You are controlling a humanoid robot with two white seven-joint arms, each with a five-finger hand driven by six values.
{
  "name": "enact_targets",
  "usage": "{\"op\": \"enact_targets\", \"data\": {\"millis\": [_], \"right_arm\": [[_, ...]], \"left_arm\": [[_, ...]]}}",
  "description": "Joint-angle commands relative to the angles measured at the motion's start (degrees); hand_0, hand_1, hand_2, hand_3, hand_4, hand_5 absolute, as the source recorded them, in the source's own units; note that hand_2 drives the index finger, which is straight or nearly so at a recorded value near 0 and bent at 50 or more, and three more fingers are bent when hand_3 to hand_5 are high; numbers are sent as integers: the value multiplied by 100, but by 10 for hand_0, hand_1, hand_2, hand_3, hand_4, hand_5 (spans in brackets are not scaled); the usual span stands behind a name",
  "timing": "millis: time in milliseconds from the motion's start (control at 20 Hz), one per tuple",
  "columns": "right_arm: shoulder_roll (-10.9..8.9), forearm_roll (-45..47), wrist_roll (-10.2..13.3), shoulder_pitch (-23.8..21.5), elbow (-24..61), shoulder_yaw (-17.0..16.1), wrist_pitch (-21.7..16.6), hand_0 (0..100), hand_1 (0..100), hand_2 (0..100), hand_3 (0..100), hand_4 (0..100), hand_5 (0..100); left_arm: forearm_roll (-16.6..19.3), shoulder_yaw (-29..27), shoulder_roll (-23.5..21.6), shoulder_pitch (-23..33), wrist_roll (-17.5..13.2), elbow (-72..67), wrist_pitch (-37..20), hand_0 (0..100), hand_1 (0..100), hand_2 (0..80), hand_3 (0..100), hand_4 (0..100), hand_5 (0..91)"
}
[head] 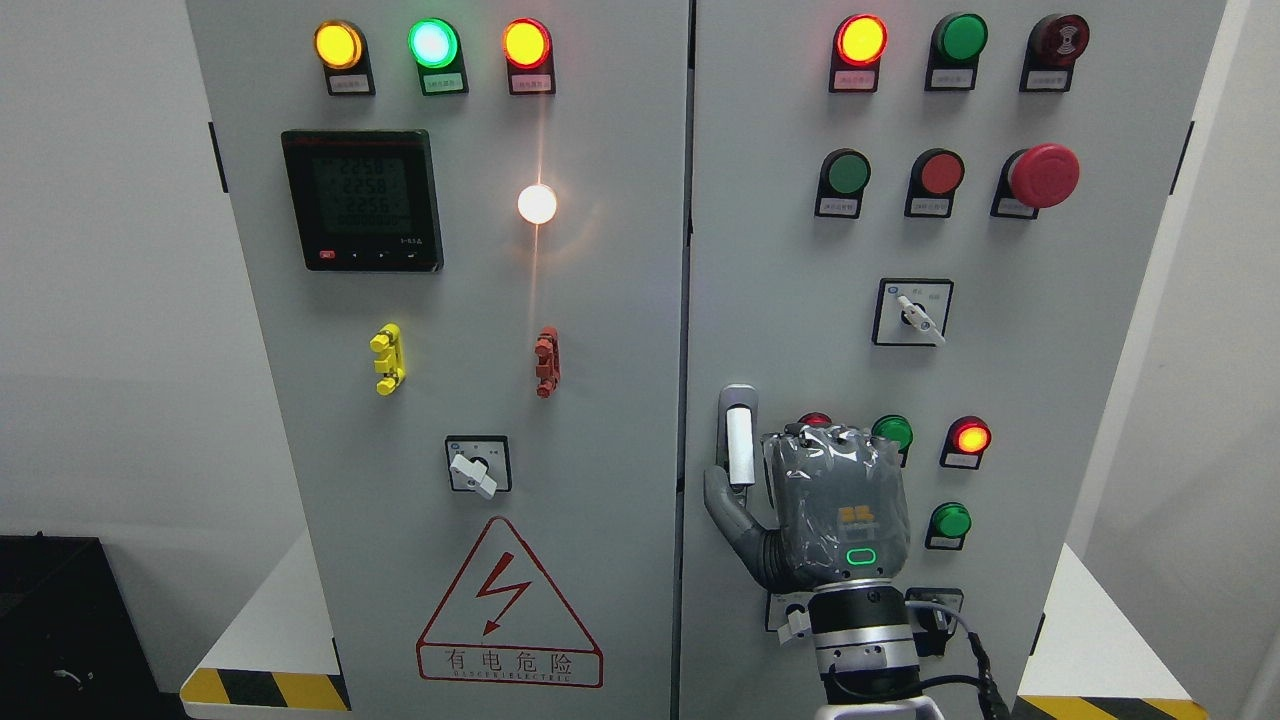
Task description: Release door handle
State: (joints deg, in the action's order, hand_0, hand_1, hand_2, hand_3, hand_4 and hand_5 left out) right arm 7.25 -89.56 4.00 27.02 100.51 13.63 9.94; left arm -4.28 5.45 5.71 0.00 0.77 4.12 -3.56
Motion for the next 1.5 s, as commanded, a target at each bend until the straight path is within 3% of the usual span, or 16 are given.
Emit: {"op": "enact_targets", "data": {"millis": [0,1452], "right_arm": [[5,0,4,5,-23,-27,34,472,359,1000,1000,1000,1000],[40,-17,48,-74,39,-45,52,520,441,997,1000,1000,1000]], "left_arm": [[-3,0,0,97,2,1,-5,120,556,0,0,0,0],[-3,0,0,97,2,1,-5,120,556,0,0,0,0]]}}
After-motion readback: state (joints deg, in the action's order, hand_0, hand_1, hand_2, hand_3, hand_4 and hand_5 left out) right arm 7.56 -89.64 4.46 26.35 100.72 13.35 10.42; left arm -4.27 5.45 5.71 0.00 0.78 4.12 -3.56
